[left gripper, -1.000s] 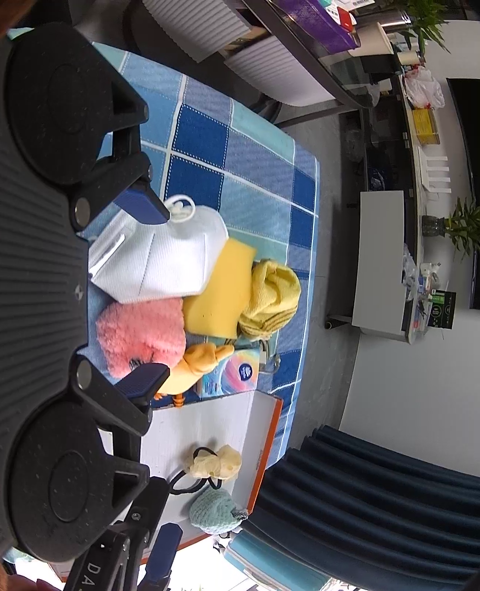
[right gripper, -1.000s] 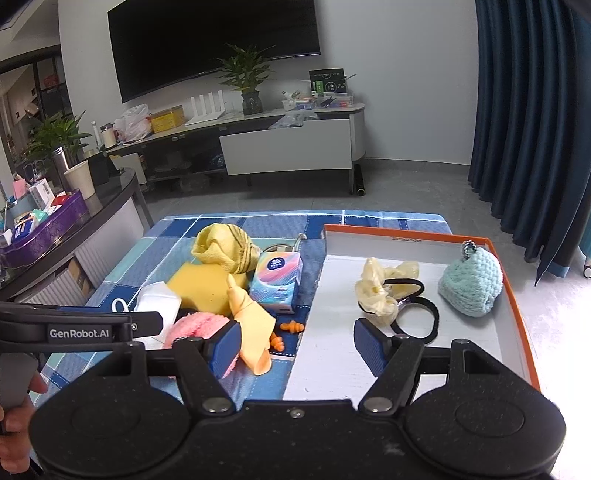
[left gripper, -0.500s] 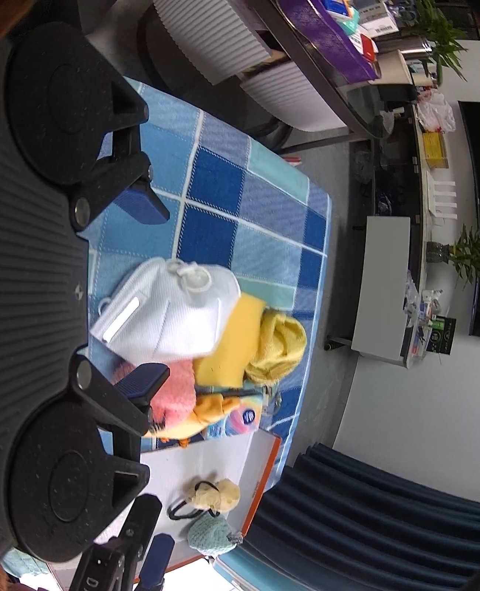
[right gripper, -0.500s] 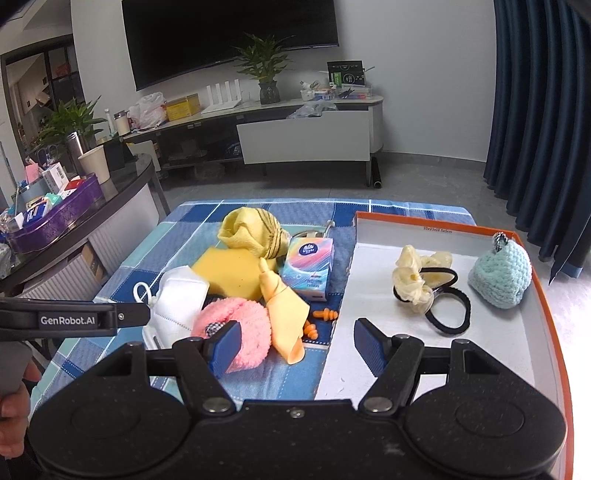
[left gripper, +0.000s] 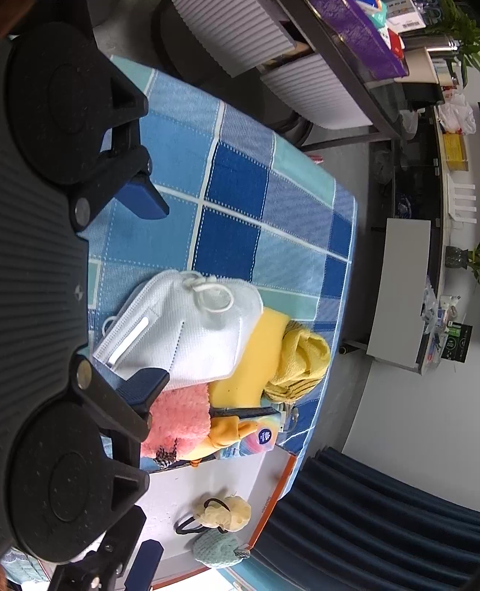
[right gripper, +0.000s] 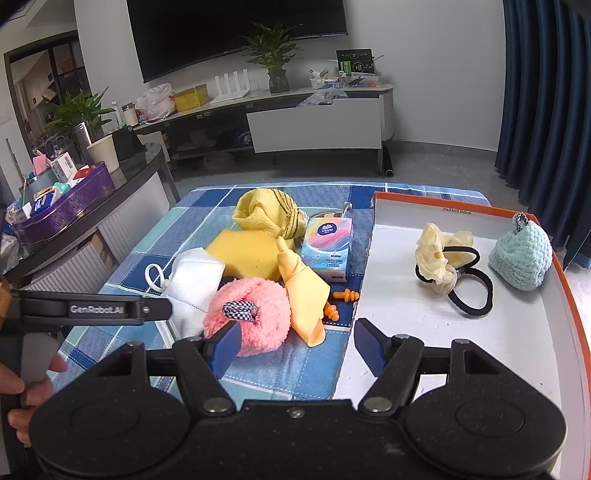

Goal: Organize soft objects
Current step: 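Grasp the white face mask with the left tool while the right tool grasps the pink pompom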

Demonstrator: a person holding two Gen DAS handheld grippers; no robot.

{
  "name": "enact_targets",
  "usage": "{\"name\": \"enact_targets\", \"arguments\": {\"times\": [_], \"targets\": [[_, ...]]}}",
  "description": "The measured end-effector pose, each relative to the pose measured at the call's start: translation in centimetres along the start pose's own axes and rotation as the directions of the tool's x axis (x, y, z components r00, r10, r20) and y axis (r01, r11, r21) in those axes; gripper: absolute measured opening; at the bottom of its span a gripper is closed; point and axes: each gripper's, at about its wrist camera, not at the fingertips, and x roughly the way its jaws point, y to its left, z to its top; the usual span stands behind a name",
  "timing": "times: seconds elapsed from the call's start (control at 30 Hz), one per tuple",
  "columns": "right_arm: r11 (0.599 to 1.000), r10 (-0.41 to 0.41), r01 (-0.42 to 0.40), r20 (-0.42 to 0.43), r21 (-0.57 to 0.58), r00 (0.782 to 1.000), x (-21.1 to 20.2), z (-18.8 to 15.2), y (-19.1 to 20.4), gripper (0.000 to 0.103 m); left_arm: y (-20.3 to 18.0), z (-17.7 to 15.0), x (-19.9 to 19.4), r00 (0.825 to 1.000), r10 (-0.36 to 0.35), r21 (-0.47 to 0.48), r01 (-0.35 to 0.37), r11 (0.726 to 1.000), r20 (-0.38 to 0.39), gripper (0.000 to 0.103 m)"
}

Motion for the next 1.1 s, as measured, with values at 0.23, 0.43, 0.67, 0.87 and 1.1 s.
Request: {"name": "enact_targets", "arguments": {"times": [0.23,0.43,0.67,0.87,1.1], "targets": [[1.0,0.009,-0.009,-0.001,0.02,1.0,0.0,-0.4,-0.2,0.08,-0.4,1.2,2.5,1.0,0.005,-0.017,-0.005,1.0,-0.007,0.098],[1.0,0.017,-0.017,-0.002,0.025,1.0,0.2,-0.2,0.0,0.08,-1.2,2.1,4.5,1.0,-0.004,-0.018,0.003,1.0,-0.026,0.1],[0.998,0.055,-0.055,-0.032,0.009,0.998,1.5,-0.4,1.2,0.08,-0.3,1.1,5.1,0.999,-0.036,0.018,0.036,0.999,-0.029,0.063],[0.995,0.099,-0.1,-0.057,-0.005,0.993,3.3,-0.1,2.9,0.08,1.8,0.9,2.6,1.0,-0.009,0.014,0.009,1.0,0.002,0.056],[0.996,0.082,-0.085,-0.109,-0.018,0.991,7.2,0.5,4.8,0.086,4.6,0.6,-0.1,1.0,0.018,-0.019,-0.018,1.0,0.022,0.057]]}}
